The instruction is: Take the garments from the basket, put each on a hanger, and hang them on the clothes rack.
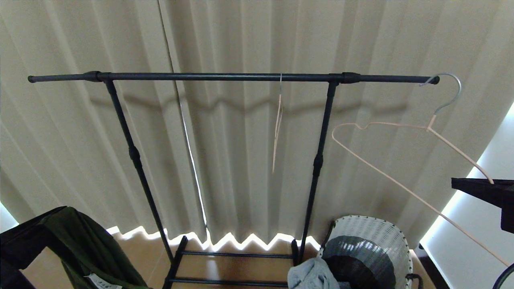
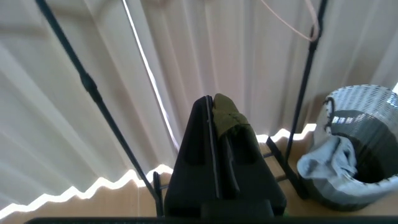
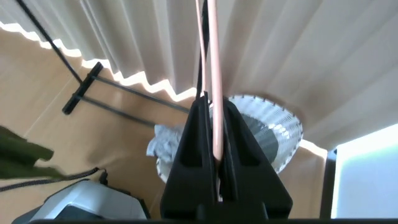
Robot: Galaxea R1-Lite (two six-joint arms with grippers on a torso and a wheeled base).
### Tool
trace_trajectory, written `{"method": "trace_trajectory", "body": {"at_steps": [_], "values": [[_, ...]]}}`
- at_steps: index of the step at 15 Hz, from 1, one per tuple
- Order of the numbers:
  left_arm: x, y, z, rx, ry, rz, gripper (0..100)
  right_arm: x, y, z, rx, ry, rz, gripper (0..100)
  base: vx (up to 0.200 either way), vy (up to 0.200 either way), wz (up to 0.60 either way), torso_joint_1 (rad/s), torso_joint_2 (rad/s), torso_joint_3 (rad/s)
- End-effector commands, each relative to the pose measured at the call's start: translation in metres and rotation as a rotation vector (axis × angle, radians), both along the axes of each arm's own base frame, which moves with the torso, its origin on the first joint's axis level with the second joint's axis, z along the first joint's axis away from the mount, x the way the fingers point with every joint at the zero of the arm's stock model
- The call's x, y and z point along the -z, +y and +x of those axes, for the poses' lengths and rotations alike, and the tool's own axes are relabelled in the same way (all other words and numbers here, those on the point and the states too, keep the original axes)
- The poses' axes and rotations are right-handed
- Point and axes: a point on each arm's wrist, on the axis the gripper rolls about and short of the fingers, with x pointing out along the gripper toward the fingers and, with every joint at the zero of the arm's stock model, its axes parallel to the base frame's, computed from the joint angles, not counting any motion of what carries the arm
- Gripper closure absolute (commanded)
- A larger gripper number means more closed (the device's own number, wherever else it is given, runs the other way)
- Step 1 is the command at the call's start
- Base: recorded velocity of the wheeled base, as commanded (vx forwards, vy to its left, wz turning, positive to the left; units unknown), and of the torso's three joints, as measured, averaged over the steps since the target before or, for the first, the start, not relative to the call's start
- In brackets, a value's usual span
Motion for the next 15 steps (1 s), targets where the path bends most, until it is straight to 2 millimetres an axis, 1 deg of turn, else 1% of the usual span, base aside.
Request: {"method": "trace_trajectory", "body": {"at_steps": [1,6,15], "values": [[-0.0006,-0.0002,0.0001,0.002,-0.002,0.0,100,0.0002,0.0,-0.0016,-0.001,-0.002,0.001,100,0.0,0.0,0.0,0.0,0.0,0.0],[-0.0015,0.0,0.0002,-0.001,-0.006,0.001,100,-0.0009,0.0002,-0.0034,-0.006,-0.009,0.005,100,0.0,0.0,0.0,0.0,0.0,0.0],[-0.0007,0.0001,-0.0001,-0.001,-0.006,0.007,100,-0.0051,0.0008,-0.0028,-0.015,-0.055,0.012,100,0.0,0.2,0.0,0.004,0.0,0.0]]}}
